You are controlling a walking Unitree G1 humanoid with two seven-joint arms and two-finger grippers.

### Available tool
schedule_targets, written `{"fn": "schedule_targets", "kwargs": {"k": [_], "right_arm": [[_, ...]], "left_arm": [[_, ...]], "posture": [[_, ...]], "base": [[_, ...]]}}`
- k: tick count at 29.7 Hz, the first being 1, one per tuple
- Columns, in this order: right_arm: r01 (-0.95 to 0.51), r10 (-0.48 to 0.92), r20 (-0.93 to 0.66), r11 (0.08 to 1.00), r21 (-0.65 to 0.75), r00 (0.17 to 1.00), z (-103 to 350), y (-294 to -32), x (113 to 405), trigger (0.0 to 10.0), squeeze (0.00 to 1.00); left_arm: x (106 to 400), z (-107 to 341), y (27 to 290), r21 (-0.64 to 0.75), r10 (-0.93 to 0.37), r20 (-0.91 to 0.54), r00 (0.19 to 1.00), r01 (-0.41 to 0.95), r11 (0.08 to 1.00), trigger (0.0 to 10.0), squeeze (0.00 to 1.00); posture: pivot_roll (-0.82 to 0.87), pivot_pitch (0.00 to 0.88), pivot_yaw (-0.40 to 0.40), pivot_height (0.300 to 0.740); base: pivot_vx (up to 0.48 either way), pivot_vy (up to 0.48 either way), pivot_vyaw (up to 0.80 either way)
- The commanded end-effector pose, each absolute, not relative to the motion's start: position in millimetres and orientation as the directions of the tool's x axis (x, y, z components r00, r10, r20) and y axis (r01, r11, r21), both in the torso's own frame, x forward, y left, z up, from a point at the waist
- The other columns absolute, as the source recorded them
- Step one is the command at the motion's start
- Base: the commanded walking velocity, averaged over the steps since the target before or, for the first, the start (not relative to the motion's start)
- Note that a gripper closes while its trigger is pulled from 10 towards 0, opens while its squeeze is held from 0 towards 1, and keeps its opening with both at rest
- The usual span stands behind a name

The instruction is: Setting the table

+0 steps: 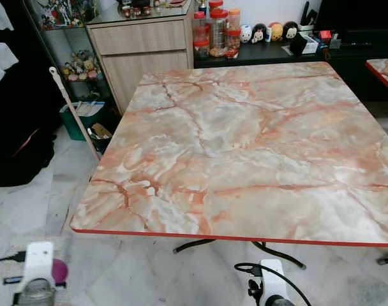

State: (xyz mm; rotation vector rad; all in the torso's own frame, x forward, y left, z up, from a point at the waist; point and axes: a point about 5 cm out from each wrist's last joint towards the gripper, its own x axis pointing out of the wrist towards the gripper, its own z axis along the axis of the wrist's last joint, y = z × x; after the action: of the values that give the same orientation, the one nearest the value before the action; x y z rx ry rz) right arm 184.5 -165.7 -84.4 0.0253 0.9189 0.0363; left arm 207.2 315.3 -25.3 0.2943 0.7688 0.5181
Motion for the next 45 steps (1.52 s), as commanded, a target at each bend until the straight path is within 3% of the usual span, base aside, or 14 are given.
{"fn": "schedule_targets", "kwargs": {"k": [1,5,11,25,33,45], "right_arm": [[-0.020,0.047,-0.795,0.999,0.043,0.605,-84.6,-163.6,184.4,10.0,0.00],[-0.036,0.053,-0.797,0.999,0.040,0.601,-84.9,-164.3,183.7,10.0,0.00],[-0.041,0.051,-0.792,0.999,0.032,0.608,-83.4,-164.8,186.6,10.0,0.00],[-0.021,0.035,-0.794,0.999,0.028,0.607,-83.5,-170.0,185.8,10.0,0.00],[0.002,0.024,-0.798,0.999,0.032,0.602,-85.3,-171.9,181.7,10.0,0.00],[0.033,0.014,-0.802,0.999,0.042,0.597,-87.0,-173.5,177.7,10.0,0.00]], "left_arm": [[201.1,-33.1,309.6,0.400,0.520,-0.611,0.597,-0.334,0.854,10.0,0.00],[191.7,-55.8,274.1,0.227,0.418,-0.688,0.593,-0.371,0.900,10.0,0.00],[194.1,-61.5,252.2,0.160,0.372,-0.690,0.621,-0.370,0.915,10.0,0.00],[214.9,-49.6,243.6,0.101,0.366,-0.605,0.707,-0.387,0.916,10.0,0.00],[217.3,-48.8,240.7,0.087,0.358,-0.599,0.716,-0.387,0.918,10.0,0.00],[214.8,-50.6,239.8,0.087,0.352,-0.602,0.716,-0.379,0.921,10.0,0.00]], "posture": [[-0.13,0.000,0.102,0.740],[-0.14,0.000,0.091,0.740],[-0.14,0.000,0.088,0.740],[-0.14,0.000,0.072,0.740],[-0.15,0.000,0.071,0.740],[-0.15,0.000,0.075,0.740]], "base": [[0.000,0.000,0.00],[0.000,0.000,0.00],[0.000,0.000,0.00],[0.000,0.000,0.00],[0.000,0.000,0.00],[0.000,-0.383,0.00]]}}
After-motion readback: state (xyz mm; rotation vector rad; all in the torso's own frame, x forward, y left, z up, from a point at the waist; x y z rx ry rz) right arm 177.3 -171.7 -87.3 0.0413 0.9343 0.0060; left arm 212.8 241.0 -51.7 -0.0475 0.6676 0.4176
